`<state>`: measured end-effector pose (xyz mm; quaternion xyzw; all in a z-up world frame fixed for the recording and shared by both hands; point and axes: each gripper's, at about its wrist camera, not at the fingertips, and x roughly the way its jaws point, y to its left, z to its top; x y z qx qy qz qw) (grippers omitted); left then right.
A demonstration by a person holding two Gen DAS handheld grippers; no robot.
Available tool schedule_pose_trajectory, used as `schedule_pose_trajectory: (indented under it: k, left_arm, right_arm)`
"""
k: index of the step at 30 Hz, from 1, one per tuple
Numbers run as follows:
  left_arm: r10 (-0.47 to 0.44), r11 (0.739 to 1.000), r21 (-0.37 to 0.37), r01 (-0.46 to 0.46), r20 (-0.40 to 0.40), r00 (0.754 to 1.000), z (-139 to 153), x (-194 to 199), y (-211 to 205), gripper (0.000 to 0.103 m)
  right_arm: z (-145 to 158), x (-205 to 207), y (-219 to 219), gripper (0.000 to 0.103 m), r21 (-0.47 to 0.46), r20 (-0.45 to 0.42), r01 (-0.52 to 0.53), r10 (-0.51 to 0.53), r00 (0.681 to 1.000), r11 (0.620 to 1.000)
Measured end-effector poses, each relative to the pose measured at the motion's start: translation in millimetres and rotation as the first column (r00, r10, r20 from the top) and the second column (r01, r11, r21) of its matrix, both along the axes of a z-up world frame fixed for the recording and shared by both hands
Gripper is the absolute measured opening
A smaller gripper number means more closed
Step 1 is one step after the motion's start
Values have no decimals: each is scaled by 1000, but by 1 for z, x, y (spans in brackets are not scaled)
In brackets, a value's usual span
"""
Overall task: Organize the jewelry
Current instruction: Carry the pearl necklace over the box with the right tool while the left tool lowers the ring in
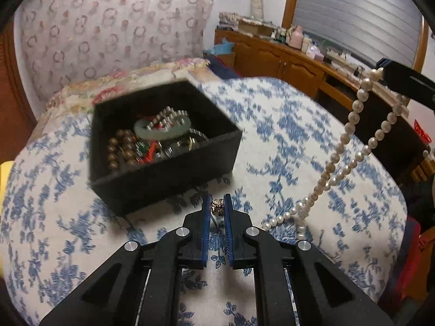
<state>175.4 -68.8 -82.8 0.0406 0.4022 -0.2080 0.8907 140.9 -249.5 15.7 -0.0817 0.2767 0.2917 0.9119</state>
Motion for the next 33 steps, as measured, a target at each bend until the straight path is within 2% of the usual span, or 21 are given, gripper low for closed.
schedule_pose_trajectory:
  k: [11, 15, 21, 27, 33]
  left_arm:
    - [37, 998, -55, -31, 101, 994, 55, -5, 25, 8]
    - [56, 997, -56, -50, 109, 992, 62, 4, 34, 9]
    - [80, 995, -64, -73, 106, 991, 62, 21, 47, 9]
    - [97, 994, -67, -91, 86, 992, 55, 44, 57, 9]
    - [101, 993, -69, -97, 63, 993, 44, 62, 60, 9]
  right_arm:
    - [61, 4, 17, 8, 23, 130, -27, 23, 991, 999]
    - [84, 14, 26, 8, 16, 186, -27, 24, 982, 999]
    - [104, 41, 34, 8, 39, 224, -28, 18, 974, 999]
    - [104, 79, 55, 8, 21, 223, -51, 45, 974, 998]
    - [77, 114, 73, 8, -2, 169, -64, 64, 984, 998]
